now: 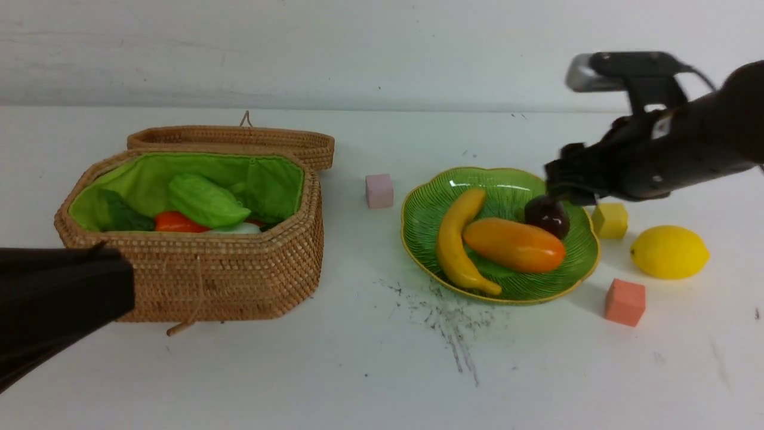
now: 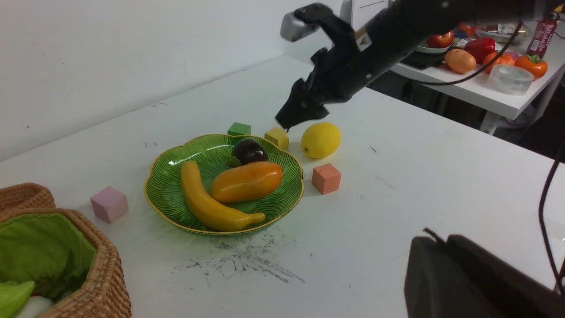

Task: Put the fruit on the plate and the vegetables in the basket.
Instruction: Use the right arm to grab a lemon and put it into the right plate

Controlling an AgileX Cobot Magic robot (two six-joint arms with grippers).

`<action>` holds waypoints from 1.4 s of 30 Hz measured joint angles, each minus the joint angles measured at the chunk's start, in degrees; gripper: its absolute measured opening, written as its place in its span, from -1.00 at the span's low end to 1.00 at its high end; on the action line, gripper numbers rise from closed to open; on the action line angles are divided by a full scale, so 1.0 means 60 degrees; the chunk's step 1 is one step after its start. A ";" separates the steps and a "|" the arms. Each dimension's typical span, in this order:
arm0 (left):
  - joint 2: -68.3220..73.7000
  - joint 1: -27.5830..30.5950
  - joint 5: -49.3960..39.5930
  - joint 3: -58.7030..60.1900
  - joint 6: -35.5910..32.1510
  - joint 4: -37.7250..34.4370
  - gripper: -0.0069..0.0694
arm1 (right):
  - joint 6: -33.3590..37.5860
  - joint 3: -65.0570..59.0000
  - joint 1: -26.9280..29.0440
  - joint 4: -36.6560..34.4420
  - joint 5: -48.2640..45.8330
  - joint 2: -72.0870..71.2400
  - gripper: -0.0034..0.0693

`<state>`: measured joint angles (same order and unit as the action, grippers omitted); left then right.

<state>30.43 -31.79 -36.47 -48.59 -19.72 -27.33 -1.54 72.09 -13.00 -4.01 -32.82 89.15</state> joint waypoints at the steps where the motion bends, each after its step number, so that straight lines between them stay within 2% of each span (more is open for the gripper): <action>1: 0.0000 0.0000 -0.0008 0.0000 0.0000 0.0000 -0.76 | -0.0207 0.0000 0.0278 0.0403 -0.0289 -0.0157 0.03; 3: 0.0000 0.0000 -0.0019 0.0000 0.0000 0.0000 -0.76 | -0.0336 0.0000 0.0842 0.0834 -0.0764 -0.0217 -0.20; 4: 0.0000 0.0000 -0.0031 0.0000 0.0000 0.0000 -0.76 | -0.0337 0.0000 0.0905 0.0917 -0.0816 -0.0217 -0.22; 5: 0.0000 0.0000 -0.0069 0.0000 0.0000 0.0000 -0.76 | -0.0326 0.0000 0.1415 0.1089 -0.1265 -0.0081 -0.32; 7: 0.0000 0.0000 -0.0112 0.0000 0.0000 0.0000 -0.76 | -0.0290 0.0037 0.1892 0.1038 -0.1745 0.0139 -0.33; 9: 0.0000 0.0000 -0.0133 0.0000 0.0000 0.0000 -0.76 | -0.0285 0.0189 0.2351 0.0668 -0.2201 0.0529 -0.26; 10: 0.0000 0.0000 -0.0141 0.0000 0.0000 0.0000 -0.76 | -0.0285 0.0404 0.2657 0.0097 -0.2561 0.0944 -0.11; 12: 0.0000 0.0000 -0.0153 0.0000 0.0000 0.0000 -0.76 | -0.0285 0.0530 0.2822 -0.0212 -0.2717 0.1164 0.02; 13: 0.0000 0.0000 -0.0152 0.0000 0.0000 0.0000 -0.76 | -0.0193 0.0715 0.2928 -0.0518 -0.2766 0.1457 0.16; 14: 0.0000 0.0000 -0.0162 0.0000 0.0000 0.0000 -0.76 | 0.0122 0.0880 0.3001 -0.0634 -0.2706 0.1702 0.32; 15: 0.0000 0.0000 -0.0172 0.0000 0.0000 0.0000 -0.76 | 0.0483 0.0989 0.3013 -0.0635 -0.2637 0.1850 0.39; 16: 0.0000 0.0000 -0.0181 0.0000 0.0000 0.0000 -0.76 | 0.1231 0.1126 0.3032 -0.0593 -0.2363 0.2059 0.54; 19: 0.0000 0.0000 -0.0190 0.0000 0.0000 0.0000 -0.76 | 0.3542 0.1263 0.3032 -0.0298 -0.1717 0.2451 0.78; 21: 0.0000 0.0000 -0.0252 0.0000 0.0000 0.0000 -0.76 | 0.4990 0.1263 0.3032 -0.0086 -0.1580 0.2598 0.87; 22: 0.0000 0.0000 -0.0318 0.0000 0.0000 0.0000 -0.76 | 0.6048 0.1263 0.3032 0.0082 -0.1583 0.2672 0.90; 24: 0.0000 0.0000 -0.0403 0.0000 0.0000 0.0000 -0.76 | 0.7398 0.1263 0.3032 0.0192 -0.1572 0.2709 0.93; 26: 0.0000 0.0000 -0.0424 0.0000 0.0000 0.0000 -0.76 | 0.8441 0.1263 0.3032 0.0195 -0.1501 0.2709 0.93; 29: 0.0000 0.0000 -0.0424 0.0000 0.0000 0.0009 -0.76 | 0.9304 0.1346 0.3032 0.0195 -0.1291 0.2807 0.93; 35: 0.0000 0.0000 -0.0424 0.0000 0.0000 0.0028 -0.75 | 0.9632 0.2182 0.3032 0.0214 -0.1581 0.3669 0.93; 42: 0.0000 0.0000 -0.0424 0.0000 0.0000 0.0037 -0.74 | 0.9710 0.4059 0.3032 -0.0126 -0.2887 0.5332 0.93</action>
<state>30.43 -31.79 -39.01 -48.59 -19.72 -27.11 56.72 96.44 5.20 -4.76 -50.14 121.14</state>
